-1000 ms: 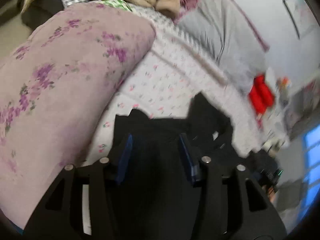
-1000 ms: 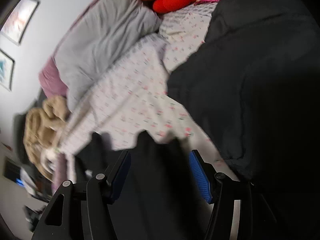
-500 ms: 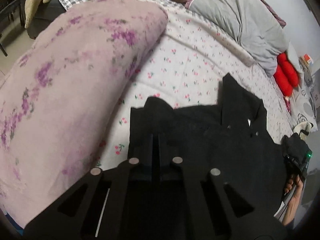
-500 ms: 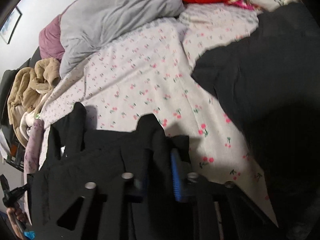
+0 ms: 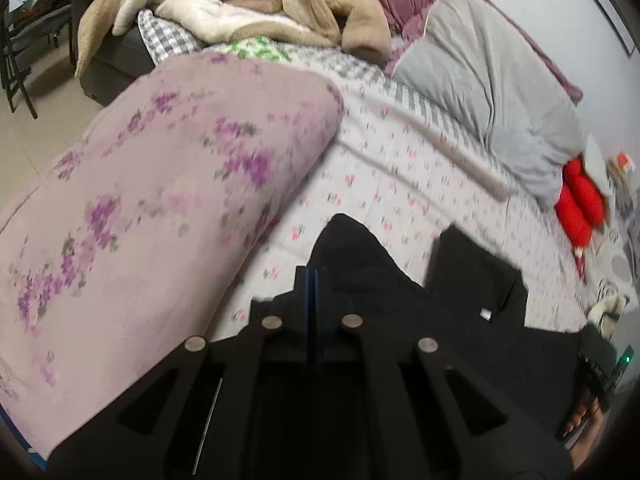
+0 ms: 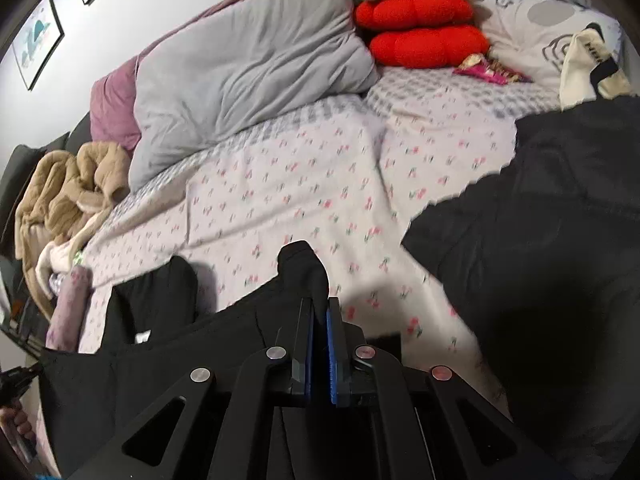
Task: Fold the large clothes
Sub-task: 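Carry the coat end over toward the collar and lay it down with both tools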
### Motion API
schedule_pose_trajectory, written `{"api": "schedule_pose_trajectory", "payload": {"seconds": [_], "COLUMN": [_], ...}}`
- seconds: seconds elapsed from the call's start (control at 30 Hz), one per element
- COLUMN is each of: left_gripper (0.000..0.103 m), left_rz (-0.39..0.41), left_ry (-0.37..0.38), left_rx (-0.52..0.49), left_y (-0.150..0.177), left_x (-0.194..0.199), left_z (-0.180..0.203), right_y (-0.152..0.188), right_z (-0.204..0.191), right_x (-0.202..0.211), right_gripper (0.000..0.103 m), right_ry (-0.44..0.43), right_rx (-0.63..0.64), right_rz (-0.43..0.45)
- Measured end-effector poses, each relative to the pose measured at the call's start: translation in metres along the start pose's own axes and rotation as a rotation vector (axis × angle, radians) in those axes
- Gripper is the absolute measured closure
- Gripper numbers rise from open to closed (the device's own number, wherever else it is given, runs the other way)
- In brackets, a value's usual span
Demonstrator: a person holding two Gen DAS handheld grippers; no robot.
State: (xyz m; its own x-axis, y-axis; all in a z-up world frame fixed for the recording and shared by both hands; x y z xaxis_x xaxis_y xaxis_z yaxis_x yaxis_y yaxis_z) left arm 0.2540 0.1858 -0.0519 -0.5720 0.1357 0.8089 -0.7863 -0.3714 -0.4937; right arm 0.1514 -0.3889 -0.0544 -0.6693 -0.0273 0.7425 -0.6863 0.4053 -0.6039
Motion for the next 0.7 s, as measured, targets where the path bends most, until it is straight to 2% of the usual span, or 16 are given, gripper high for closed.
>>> {"api": "schedule_pose_trajectory", "payload": {"seconds": [0.13, 0.2, 0.3, 0.43, 0.7], "left_gripper": [0.100, 0.100, 0.100, 0.100, 0.101], "left_rz": [0.055, 0.083, 0.131, 0.135, 0.119], "left_ry": [0.021, 0.004, -0.038, -0.056, -0.064], "left_rx": [0.047, 0.057, 0.015, 0.012, 0.073], "left_y": [-0.021, -0.032, -0.044, -0.059, -0.068], "left_x": [-0.002, -0.008, -0.018, -0.039, -0.076], "left_z": [0.010, 0.016, 0.031, 0.040, 0.030], "right_y": [-0.022, -0.033, -0.048, -0.063, -0.078], "right_z": [-0.013, -0.019, -0.027, -0.035, -0.028], "right_x": [0.004, -0.001, -0.013, -0.030, -0.066], "right_gripper": [0.099, 0.099, 0.099, 0.099, 0.099], "right_ry": [0.045, 0.078, 0.109, 0.136, 0.171], "right_rx": [0.017, 0.032, 0.036, 0.036, 0.022], "right_rz": [0.076, 0.097, 0.109, 0.119, 0.111]}}
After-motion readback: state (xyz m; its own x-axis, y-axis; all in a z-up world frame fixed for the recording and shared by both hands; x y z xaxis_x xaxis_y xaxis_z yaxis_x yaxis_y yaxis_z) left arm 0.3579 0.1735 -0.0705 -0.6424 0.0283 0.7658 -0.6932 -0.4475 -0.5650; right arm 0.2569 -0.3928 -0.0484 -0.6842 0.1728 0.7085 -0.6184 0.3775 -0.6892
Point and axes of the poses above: each gripper's, at about its wrist camera, not at the fingertips, and x roughly against the way its jaws point, z to its right, y to its underside, the point moved 4 cm from there along -x, roughly the way its jaws point, and after that the axes turned 4 degrees about -z, right-handed, at the moved point
